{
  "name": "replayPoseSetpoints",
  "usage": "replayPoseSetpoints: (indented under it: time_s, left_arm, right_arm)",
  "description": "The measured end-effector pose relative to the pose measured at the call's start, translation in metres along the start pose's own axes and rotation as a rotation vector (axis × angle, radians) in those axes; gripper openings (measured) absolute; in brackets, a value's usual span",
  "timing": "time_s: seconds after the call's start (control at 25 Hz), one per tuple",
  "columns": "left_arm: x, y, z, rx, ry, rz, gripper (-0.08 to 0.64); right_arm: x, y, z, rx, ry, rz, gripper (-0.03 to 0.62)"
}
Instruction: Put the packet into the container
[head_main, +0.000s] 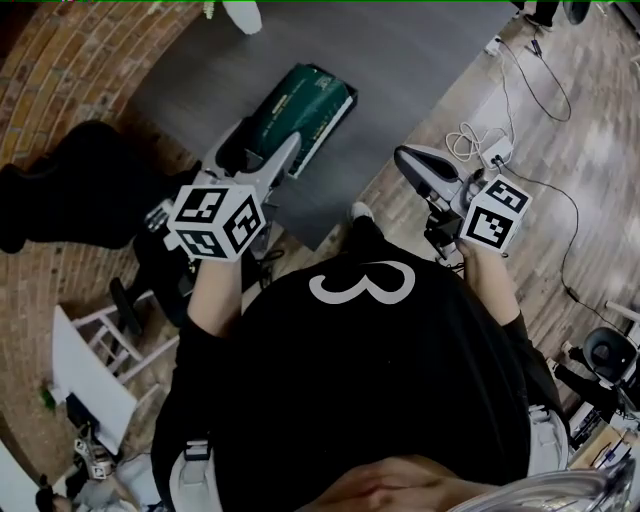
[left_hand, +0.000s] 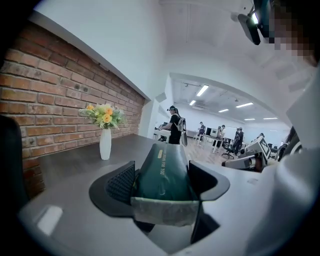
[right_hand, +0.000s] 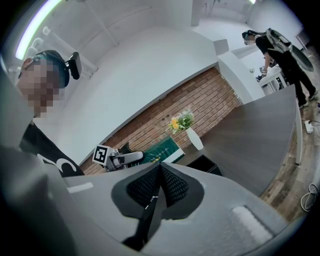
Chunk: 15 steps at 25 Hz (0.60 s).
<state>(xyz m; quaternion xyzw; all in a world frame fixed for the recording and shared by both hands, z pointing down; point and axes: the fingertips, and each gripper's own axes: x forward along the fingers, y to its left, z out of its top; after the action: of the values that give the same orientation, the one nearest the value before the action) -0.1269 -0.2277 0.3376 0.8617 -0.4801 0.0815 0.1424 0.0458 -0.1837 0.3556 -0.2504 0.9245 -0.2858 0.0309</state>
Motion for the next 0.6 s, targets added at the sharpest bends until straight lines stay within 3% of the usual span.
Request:
replayPoseSetpoints:
  time_s: [0.6]
  left_arm:
    - [0.07,0.046,-0.032,0.033,0.137,0.031,0.357]
  right_arm:
    - [0.045,-0.061,0.026,0.033,0.081,0.014,0.0]
